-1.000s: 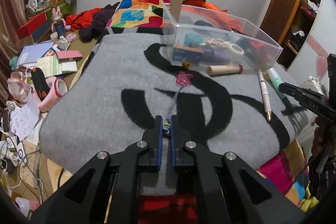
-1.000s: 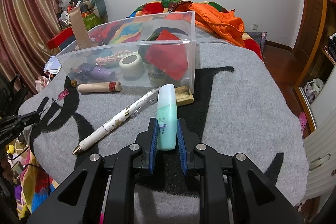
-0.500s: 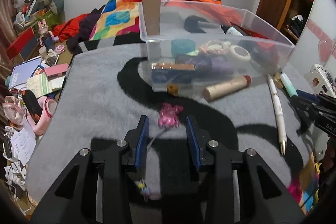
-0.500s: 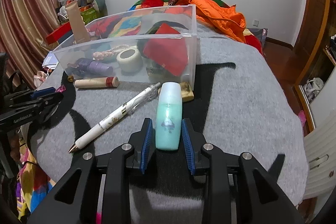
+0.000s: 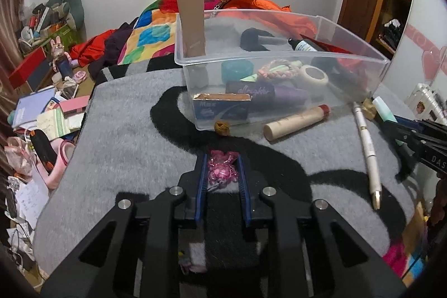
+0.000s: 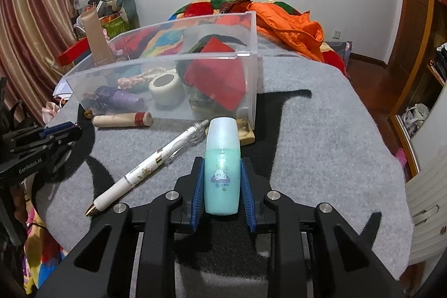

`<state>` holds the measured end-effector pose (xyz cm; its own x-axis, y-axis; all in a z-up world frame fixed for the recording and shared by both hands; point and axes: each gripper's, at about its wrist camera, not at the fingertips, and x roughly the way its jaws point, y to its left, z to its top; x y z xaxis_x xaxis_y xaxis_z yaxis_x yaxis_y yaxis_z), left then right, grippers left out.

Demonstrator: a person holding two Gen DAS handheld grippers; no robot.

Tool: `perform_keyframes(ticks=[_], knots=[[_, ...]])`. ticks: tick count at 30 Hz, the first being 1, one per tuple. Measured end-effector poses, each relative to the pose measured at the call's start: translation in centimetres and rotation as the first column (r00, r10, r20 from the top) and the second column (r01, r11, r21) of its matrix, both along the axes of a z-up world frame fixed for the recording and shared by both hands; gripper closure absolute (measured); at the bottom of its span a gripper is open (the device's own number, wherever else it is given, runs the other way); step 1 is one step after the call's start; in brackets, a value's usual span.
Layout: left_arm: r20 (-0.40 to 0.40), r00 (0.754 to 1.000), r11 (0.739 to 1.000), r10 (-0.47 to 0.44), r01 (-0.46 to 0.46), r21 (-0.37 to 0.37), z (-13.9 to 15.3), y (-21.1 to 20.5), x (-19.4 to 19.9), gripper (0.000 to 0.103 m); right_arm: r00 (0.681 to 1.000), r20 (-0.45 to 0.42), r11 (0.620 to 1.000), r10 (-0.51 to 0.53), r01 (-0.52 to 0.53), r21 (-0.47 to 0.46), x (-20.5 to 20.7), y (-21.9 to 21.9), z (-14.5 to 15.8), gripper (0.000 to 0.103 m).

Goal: Organize objects
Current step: 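Lift the pink charm with the left gripper while the right carries the mint bottle over the clear box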

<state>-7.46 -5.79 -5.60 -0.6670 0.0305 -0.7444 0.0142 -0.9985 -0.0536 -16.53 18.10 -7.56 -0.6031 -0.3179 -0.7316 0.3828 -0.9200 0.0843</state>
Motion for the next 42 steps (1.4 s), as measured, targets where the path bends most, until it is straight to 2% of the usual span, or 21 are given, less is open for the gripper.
perform_keyframes(ticks=[2,10,16,25,37,42], knots=[[-0.009,1.000,1.000,-0.003,0.003,0.026,0.5,0.0,0.4,0.082,1.000,-0.011,1.000,0.001,-0.001,-0.009,0.1,0.1,0.5,0.080],[-0.097,0.995,0.998,-0.024,0.029,0.051,4.1,1.2,1.4,0.082,0.998,-0.057,0.998,0.014,-0.017,-0.056,0.7,0.1,2.8,0.080],[-0.184,0.982,0.996,-0.048,0.061,0.063,7.5,2.4,1.4,0.082,0.994,-0.103,0.996,0.035,-0.044,-0.083,0.6,-0.3,5.1,0.080],[-0.257,0.964,0.994,-0.066,0.087,0.071,11.2,3.4,0.1,0.082,0.985,-0.168,0.993,0.047,-0.064,-0.101,-0.8,-0.9,8.0,0.080],[-0.313,0.949,0.989,-0.022,0.068,0.134,14.9,2.4,-3.3,0.082,0.972,-0.224,0.988,0.066,-0.096,-0.123,-3.7,-2.8,10.5,0.080],[-0.298,0.955,0.989,-0.009,0.053,0.141,14.1,1.9,-4.8,0.082,0.974,-0.207,0.987,0.088,-0.114,-0.115,-5.0,-4.5,10.0,0.080]])
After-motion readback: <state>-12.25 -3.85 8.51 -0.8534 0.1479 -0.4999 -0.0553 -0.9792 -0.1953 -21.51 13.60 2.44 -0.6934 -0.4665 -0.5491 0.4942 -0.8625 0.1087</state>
